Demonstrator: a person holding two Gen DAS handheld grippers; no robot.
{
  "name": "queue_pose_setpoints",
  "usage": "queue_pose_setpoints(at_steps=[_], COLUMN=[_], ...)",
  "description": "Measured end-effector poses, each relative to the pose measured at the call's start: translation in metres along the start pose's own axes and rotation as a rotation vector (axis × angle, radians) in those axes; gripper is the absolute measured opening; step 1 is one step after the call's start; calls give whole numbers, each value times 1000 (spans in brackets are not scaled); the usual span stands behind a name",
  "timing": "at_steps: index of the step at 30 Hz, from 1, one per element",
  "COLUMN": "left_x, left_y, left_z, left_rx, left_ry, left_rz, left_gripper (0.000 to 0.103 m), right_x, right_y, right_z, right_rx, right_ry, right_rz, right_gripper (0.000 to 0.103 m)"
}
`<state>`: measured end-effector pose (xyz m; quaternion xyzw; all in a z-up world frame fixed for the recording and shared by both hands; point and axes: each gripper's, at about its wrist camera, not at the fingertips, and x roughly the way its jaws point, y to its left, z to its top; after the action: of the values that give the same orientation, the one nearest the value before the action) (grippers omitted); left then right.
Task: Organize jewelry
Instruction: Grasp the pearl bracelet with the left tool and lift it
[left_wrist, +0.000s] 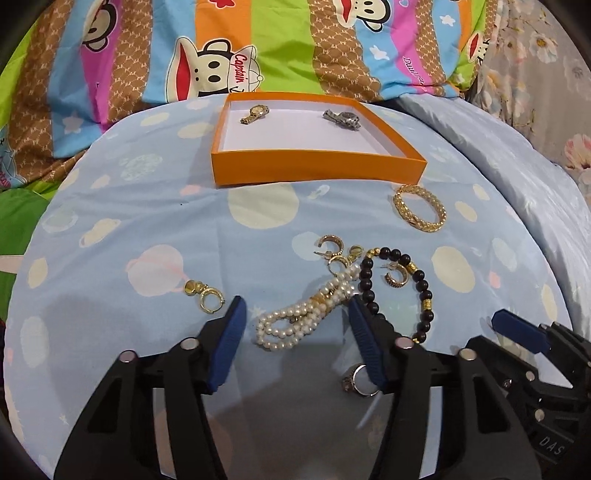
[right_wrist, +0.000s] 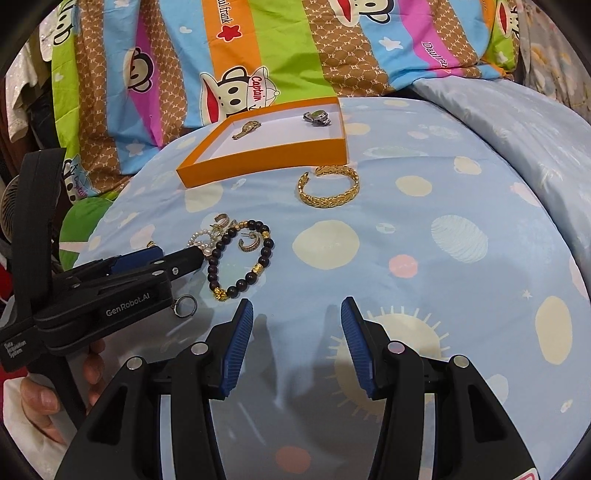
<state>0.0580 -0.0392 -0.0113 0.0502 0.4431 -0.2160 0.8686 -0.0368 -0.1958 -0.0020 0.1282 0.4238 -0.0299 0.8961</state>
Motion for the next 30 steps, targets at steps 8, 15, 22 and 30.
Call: queue_pose_setpoints(at_steps=[8, 15, 22, 30], left_x=[-11, -27, -30, -11], left_y=[1, 9, 14, 14], left_z=[-11, -15, -13, 0], left_rx=[-20, -70, -71, -71], left_ry=[-14, -36, -50, -34], left_rz=[-44, -58, -40, -2], left_gripper=[25, 7, 14, 46], right_x=[3, 2, 12, 30], right_y=[5, 11, 21, 31], right_z=[0, 1, 9, 21], right_rx=[-4, -17, -29, -36], right_ry=[4, 2, 9, 15], right_rz=[7, 15, 19, -5], right_gripper=[50, 49, 49, 54])
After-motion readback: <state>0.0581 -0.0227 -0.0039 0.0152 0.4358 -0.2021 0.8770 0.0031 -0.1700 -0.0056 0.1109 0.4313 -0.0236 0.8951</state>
